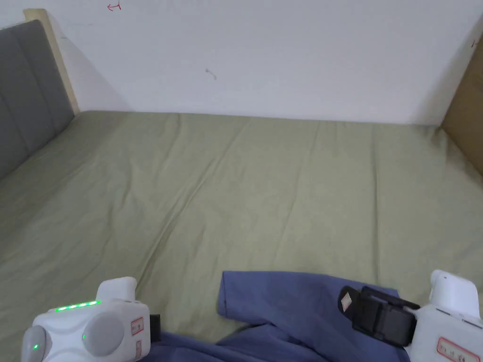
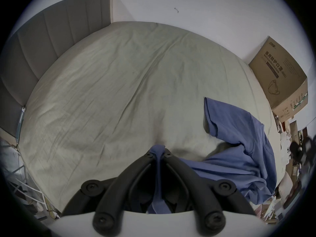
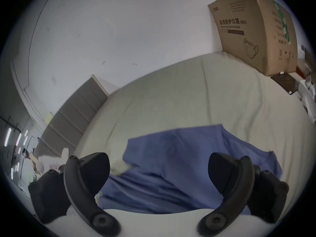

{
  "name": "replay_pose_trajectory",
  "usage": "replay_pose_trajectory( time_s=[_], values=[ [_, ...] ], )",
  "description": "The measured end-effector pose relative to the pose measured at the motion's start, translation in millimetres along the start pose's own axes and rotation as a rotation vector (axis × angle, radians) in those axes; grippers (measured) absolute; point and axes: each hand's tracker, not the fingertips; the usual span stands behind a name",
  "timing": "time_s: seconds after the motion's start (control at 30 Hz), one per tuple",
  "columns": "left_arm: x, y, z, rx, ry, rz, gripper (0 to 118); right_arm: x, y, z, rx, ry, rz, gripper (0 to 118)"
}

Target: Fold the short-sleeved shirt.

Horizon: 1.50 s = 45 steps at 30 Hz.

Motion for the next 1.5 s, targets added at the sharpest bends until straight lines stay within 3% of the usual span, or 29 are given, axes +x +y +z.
replay_pose_trajectory(
  time_s=[0.07, 0.13, 0.23, 0.33, 0.4, 0.47, 0.6, 0.73, 0.77, 0.8, 0.83, 0.87, 0.97, 1.1, 1.27, 1.5],
  values=[
    [-1.4, 0.1, 2.8, 0.003, -0.006, 0.002, 3, -5.9, 18.4, -20.0, -0.007, -0.006, 0.034, 115],
    [1.2, 0.1, 2.5, 0.012, -0.010, 0.003, 3, -8.7, 35.0, -49.0, -0.026, -0.057, 0.117, 115],
    [5.8, 0.1, 0.4, 0.017, 0.001, -0.015, 3, -8.9, 54.3, -114.5, -0.160, -0.130, 0.258, 115],
    [5.1, 1.0, -3.0, 0.013, -0.022, 0.002, 3, -2.1, 55.8, -179.0, -0.318, -0.157, 0.343, 114],
    [4.4, 2.0, -6.4, 0.012, -0.026, 0.009, 3, 8.8, 46.8, -220.9, -0.457, -0.243, 0.406, 112],
    [3.3, 2.0, -8.5, 0.003, -0.024, 0.008, 3, 20.9, 37.3, -242.9, -0.504, -0.266, 0.421, 95],
    [-0.8, 1.4, -11.3, -0.007, -0.030, 0.008, 3, 23.4, 43.9, -243.9, -0.521, -0.257, 0.354, 90],
    [-4.5, 1.0, -9.0, -0.007, -0.030, 0.020, 3, 14.2, 39.8, -234.7, -0.507, -0.261, 0.422, 67],
    [-5.5, 0.5, -8.3, -0.008, -0.026, 0.022, 3, 11.4, 40.3, -231.7, -0.503, -0.261, 0.427, 53],
    [-6.4, 0.3, -7.3, -0.008, -0.025, 0.023, 3, 8.0, 41.7, -227.9, -0.501, -0.264, 0.430, 22],
    [-7.0, 0.1, -5.6, -0.011, -0.021, 0.024, 3, 4.2, 41.7, -224.1, -0.490, -0.270, 0.453, 6],
    [-7.1, -0.2, -3.5, -0.010, -0.017, 0.026, 3, 2.6, 41.4, -220.6, -0.468, -0.297, 0.479, 6],
    [-4.6, 0.1, 4.7, 0.000, -0.013, 0.020, 3, 8.2, 42.9, -217.2, -0.503, -0.274, 0.434, 6],
    [2.6, 9.7, 23.0, 0.046, -0.010, -0.017, 3, 16.0, 64.1, -189.3, -0.407, -0.234, 0.266, 6],
    [15.7, 35.2, 59.4, 0.127, 0.011, -0.091, 3, 21.1, 111.5, -126.6, -0.271, -0.237, 0.253, 6],
    [32.0, 87.9, 125.0, 0.303, 0.054, -0.134, 3, 31.1, 195.2, -1.0, -0.034, -0.271, 0.147, 6]
  ],
)
